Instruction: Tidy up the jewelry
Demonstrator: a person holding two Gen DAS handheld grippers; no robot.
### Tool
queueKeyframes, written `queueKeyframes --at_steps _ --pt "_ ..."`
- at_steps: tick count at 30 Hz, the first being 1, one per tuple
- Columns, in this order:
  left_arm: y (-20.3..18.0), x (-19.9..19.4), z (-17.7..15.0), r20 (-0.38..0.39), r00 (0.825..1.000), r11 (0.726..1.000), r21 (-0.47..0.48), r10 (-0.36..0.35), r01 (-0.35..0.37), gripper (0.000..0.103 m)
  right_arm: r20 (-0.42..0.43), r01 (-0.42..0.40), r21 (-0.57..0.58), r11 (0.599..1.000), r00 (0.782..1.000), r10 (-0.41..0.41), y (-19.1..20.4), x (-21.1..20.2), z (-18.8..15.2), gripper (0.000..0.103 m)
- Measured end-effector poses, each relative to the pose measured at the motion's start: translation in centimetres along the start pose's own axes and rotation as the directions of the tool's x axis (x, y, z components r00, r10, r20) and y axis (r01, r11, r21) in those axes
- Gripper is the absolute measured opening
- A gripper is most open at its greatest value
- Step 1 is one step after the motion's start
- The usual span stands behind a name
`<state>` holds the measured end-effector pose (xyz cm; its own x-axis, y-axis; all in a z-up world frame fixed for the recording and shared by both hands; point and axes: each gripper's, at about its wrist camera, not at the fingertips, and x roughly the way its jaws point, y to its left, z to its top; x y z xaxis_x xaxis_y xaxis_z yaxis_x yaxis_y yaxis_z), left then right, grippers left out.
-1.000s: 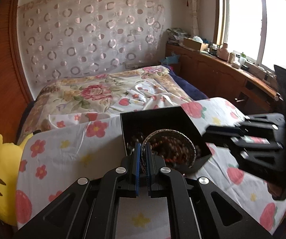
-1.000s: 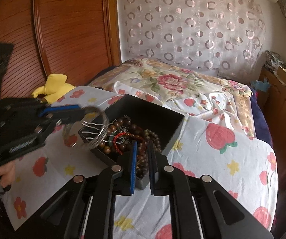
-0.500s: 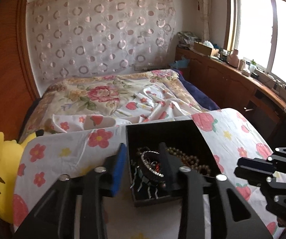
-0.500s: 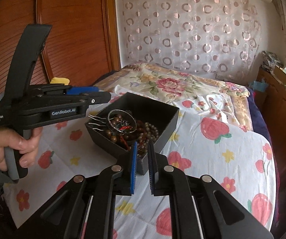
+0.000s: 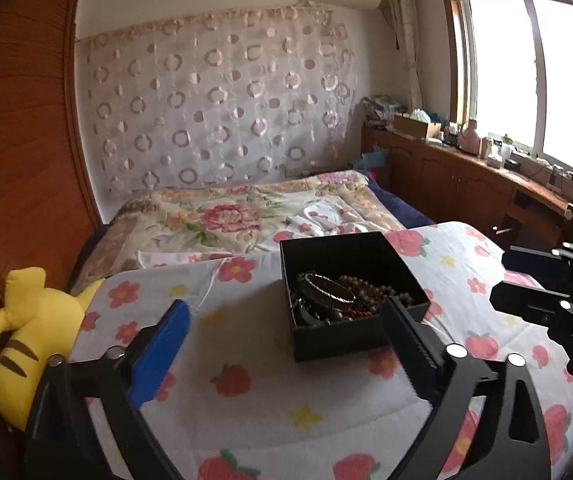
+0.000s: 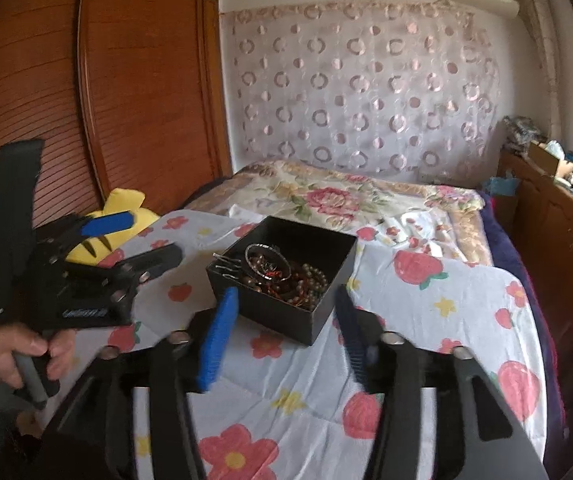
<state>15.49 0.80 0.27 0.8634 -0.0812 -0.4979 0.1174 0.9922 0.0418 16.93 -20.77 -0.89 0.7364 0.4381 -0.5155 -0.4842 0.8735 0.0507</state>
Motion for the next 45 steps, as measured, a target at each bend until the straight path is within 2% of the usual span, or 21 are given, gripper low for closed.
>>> queueKeyframes --at_steps 2,4,7,12,25,45 --pt "-0.2 -1.3 -0.5 0.018 1.000 1.000 -0.001 0.005 -0.005 0.095 0.024 0.008 0.006 1.000 1.000 -0.008 0.3 -0.9 -0.3 0.067" --pt "-0.5 -2.4 -0.8 0.026 1.000 1.000 0.006 0.011 -0.011 0.095 0.043 0.022 0.012 1.000 0.999 -0.022 0.6 -1.8 -0.5 0.078" --pt "-1.0 -4.1 -1.7 0.040 0.999 1.000 0.010 0.014 -0.014 0.095 0.077 0.050 0.020 0.999 0.996 -0.051 1.1 -3.3 -1.2 0.090" --pt "-1.6 -6.2 -2.7 0.029 1.000 1.000 -0.019 0.010 -0.009 0.095 0.116 0.075 0.059 0.995 0.990 -0.082 1.5 -5.5 -2.5 0.101" --pt "-0.3 -9.9 -5.0 0.035 0.997 0.995 -0.076 0.073 -0.070 0.095 0.136 0.144 0.126 0.982 0.978 -0.160 1.4 -7.9 -5.2 0.101" --pt "-0.3 -11.2 -5.4 0.056 0.996 0.996 -0.071 0.064 -0.060 0.095 0.150 0.156 0.120 0.981 0.973 -0.173 1.8 -8.0 -5.4 0.101"
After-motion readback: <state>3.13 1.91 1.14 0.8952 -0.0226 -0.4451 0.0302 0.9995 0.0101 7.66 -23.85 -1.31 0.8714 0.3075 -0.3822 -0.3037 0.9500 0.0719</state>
